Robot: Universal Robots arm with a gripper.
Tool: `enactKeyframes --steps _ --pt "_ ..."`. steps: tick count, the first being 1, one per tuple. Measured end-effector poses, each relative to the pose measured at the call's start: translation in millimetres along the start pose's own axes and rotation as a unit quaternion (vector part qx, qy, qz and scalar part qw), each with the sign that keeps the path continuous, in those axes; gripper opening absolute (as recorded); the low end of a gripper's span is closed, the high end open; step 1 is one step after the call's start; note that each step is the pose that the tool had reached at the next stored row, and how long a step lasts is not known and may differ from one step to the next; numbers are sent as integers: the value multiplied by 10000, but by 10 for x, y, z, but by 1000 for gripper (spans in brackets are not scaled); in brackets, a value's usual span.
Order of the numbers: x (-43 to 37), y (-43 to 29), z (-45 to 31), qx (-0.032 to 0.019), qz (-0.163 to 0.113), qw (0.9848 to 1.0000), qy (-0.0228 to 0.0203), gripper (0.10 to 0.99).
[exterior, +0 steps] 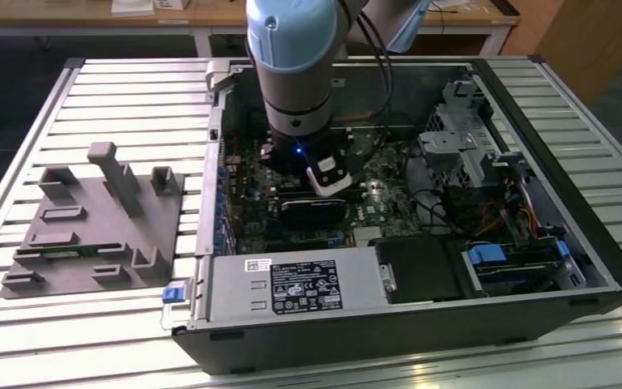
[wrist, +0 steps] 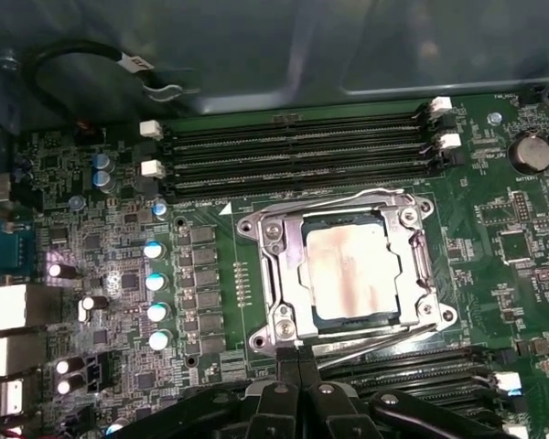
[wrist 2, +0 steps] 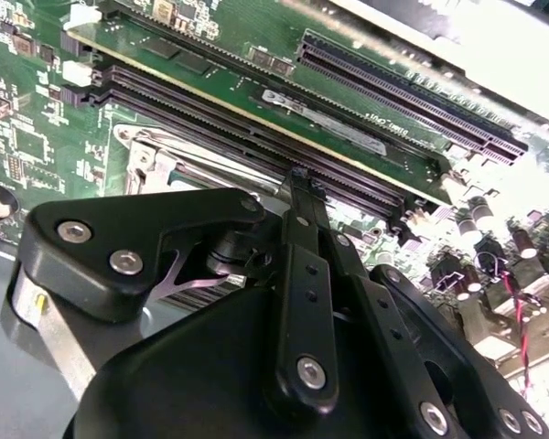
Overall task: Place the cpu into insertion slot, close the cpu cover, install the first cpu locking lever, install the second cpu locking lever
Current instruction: 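Install the second cpu locking lever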
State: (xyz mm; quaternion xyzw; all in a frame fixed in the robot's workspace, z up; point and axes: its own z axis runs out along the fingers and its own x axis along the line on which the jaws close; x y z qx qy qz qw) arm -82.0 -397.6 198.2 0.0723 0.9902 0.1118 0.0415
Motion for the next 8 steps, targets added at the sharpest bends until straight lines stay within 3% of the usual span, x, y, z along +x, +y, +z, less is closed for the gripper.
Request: enactKeyframes --steps 8 --pt "49 -46 -10 -158 0 9999 24 106"
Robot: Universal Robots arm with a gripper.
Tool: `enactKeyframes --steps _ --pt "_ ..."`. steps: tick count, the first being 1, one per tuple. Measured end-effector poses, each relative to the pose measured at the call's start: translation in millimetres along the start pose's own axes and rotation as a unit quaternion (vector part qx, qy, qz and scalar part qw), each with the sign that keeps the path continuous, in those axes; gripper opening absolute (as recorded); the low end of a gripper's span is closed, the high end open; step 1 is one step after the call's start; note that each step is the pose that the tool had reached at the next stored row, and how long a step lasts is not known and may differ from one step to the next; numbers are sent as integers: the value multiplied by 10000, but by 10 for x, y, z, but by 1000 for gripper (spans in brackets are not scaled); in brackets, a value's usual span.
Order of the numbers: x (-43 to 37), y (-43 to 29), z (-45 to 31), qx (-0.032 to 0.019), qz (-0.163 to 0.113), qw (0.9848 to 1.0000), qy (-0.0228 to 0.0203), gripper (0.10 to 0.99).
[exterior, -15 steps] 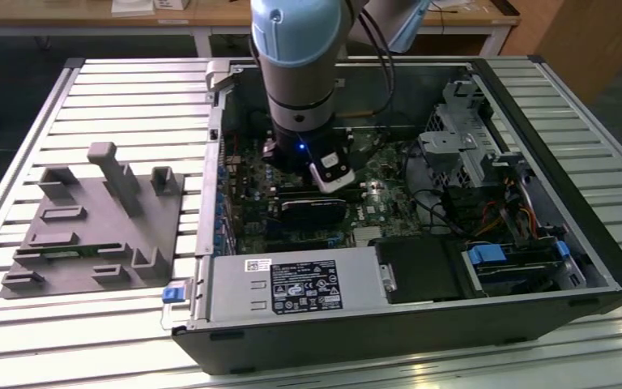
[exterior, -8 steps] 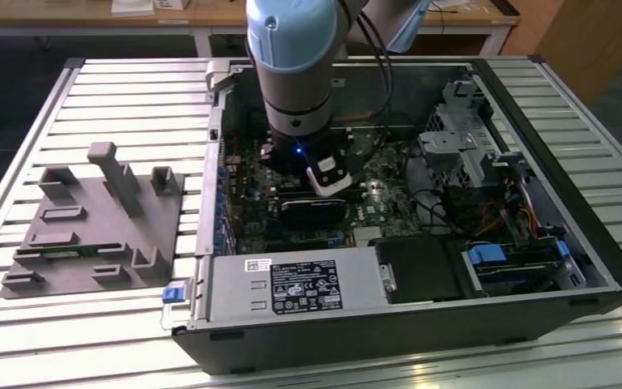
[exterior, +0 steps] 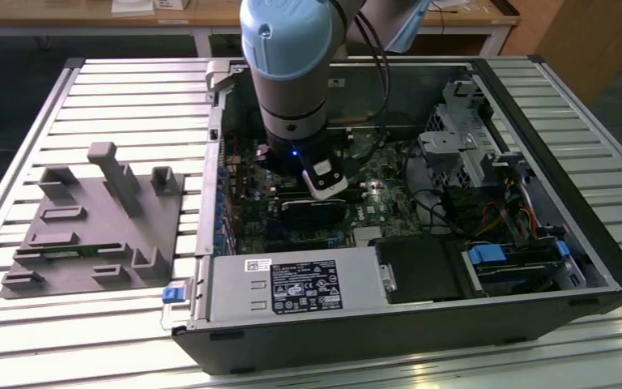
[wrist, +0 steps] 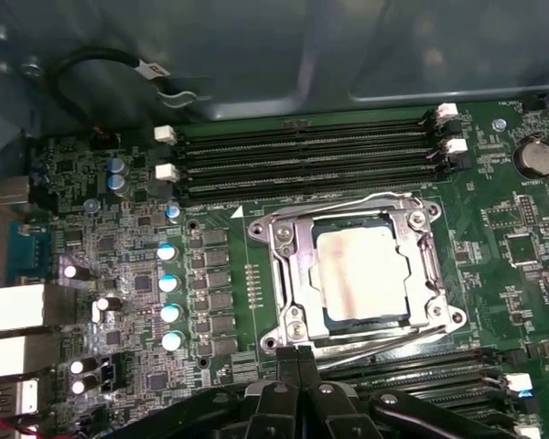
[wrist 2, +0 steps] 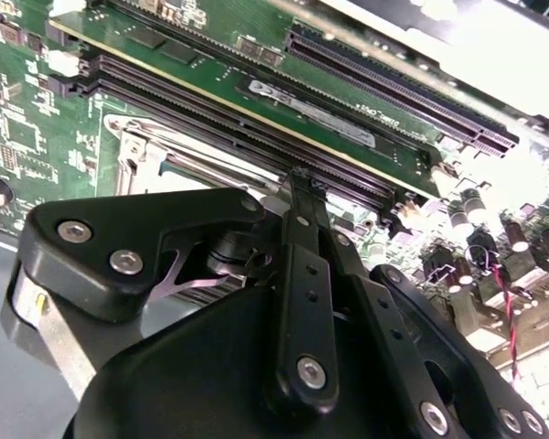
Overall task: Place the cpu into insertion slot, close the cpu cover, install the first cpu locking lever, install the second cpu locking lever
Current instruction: 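Install the second cpu locking lever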
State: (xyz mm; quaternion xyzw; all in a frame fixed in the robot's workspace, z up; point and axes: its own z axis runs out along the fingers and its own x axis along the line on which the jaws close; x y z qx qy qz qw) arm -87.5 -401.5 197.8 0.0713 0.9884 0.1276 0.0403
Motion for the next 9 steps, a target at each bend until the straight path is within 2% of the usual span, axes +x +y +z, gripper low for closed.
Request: enactKeyframes --steps 3,4,9 --pt "19 -9 10 -45 -2 10000 7 106" --pt "29 -18 36 -64 -11 10000 13 106" --pt "41 -20 48 -63 -30 10000 18 106"
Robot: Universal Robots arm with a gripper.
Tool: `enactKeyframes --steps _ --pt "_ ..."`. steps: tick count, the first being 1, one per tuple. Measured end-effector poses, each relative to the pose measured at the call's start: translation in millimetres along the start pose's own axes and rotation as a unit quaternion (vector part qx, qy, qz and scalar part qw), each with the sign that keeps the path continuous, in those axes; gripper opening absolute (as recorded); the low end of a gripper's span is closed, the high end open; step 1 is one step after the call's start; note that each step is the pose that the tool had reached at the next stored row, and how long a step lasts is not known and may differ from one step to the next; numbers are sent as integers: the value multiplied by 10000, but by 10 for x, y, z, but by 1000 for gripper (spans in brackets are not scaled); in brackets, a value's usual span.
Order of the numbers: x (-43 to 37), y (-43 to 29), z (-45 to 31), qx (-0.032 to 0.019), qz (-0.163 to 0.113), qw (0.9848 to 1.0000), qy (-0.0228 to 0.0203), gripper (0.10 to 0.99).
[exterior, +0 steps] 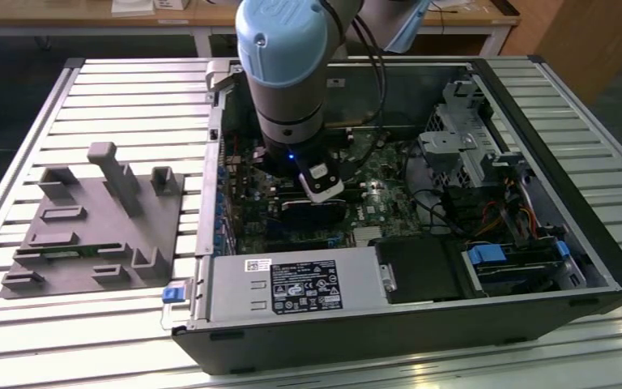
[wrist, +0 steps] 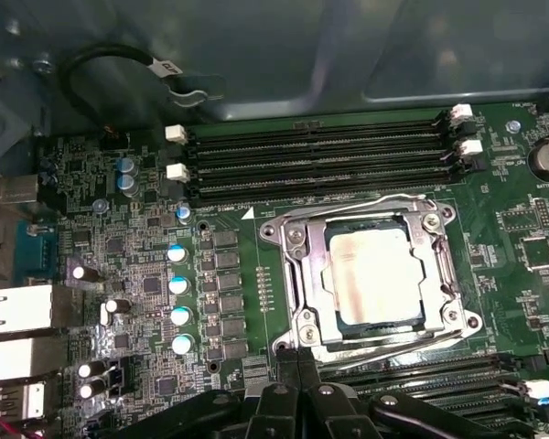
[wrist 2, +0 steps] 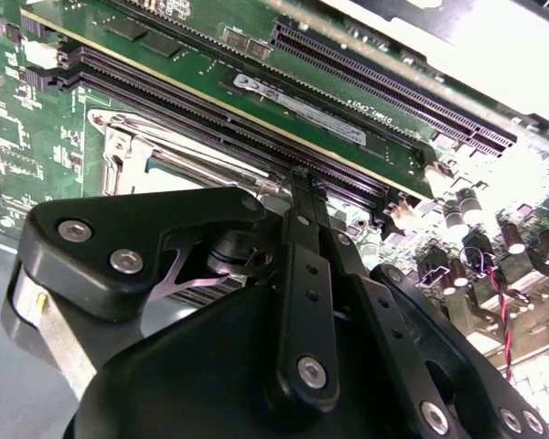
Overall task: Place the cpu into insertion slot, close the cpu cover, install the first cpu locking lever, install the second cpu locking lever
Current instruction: 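Install the second cpu locking lever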
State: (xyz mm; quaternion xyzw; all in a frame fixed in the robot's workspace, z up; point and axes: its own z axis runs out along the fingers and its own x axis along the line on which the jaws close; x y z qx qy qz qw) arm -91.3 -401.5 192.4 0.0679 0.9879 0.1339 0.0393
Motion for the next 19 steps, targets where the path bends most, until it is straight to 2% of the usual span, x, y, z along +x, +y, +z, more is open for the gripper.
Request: enactKeyframes --steps 9,14,16,18,19 --pt "5 4 6 -24 -42 10000 14 106" --pt "0 26 -73 -24 -44 10000 13 106" --pt "-1 27 -78 -25 -45 10000 13 106" --pt "-4 10 -84 -49 -42 10000 17 106" --pt "-5 -3 -87 -78 -39 10000 20 106"
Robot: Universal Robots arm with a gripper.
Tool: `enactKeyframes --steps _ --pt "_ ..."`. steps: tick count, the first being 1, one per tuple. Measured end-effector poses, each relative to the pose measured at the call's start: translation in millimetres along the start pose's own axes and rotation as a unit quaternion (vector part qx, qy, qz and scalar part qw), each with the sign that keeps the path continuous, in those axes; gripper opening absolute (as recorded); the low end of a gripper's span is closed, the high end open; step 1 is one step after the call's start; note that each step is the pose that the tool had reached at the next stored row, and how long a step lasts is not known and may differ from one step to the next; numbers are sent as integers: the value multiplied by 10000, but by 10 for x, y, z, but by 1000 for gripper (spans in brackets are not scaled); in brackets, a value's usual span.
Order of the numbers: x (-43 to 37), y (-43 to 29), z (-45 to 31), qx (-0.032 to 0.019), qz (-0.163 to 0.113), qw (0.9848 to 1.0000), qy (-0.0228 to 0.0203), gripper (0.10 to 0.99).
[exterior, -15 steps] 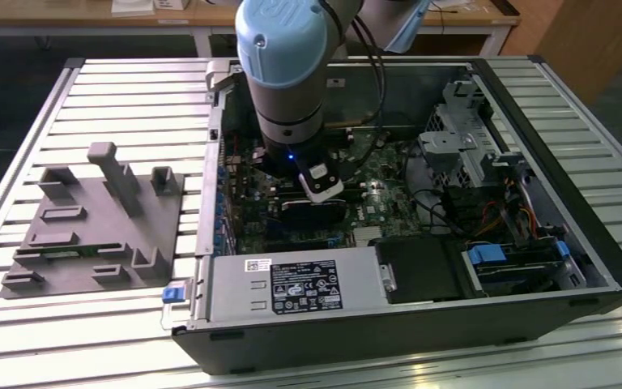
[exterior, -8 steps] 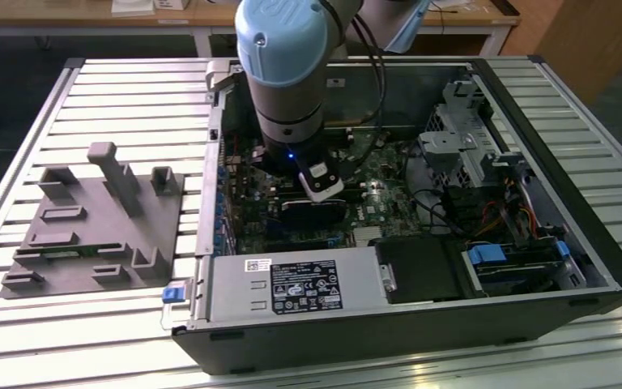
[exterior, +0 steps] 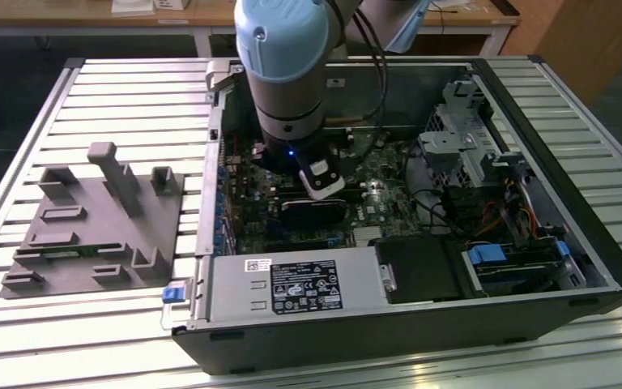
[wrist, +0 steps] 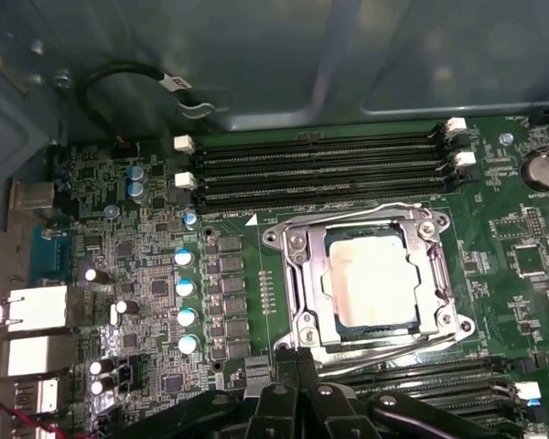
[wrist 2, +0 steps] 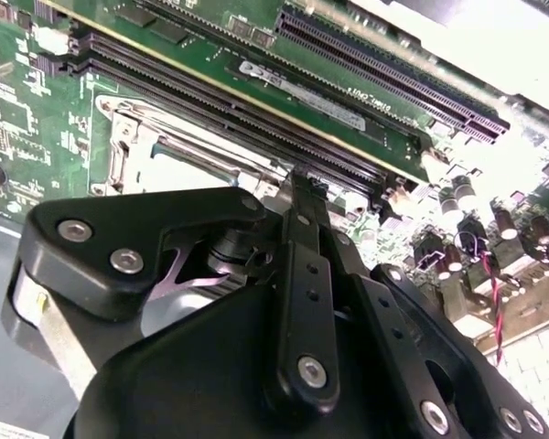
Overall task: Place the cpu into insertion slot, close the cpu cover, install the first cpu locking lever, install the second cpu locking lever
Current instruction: 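Install the second cpu locking lever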
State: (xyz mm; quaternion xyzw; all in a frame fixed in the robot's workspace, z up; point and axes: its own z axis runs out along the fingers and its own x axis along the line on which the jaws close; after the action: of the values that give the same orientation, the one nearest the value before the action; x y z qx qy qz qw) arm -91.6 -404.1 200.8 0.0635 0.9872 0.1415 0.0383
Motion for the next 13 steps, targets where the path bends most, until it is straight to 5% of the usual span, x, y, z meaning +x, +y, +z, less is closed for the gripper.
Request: enactKeyframes --steps 7,13 --pt "-10 -73 -21 -261 25 9997 30 106" --pt "-9 -86 2 -358 34 9993 40 106"
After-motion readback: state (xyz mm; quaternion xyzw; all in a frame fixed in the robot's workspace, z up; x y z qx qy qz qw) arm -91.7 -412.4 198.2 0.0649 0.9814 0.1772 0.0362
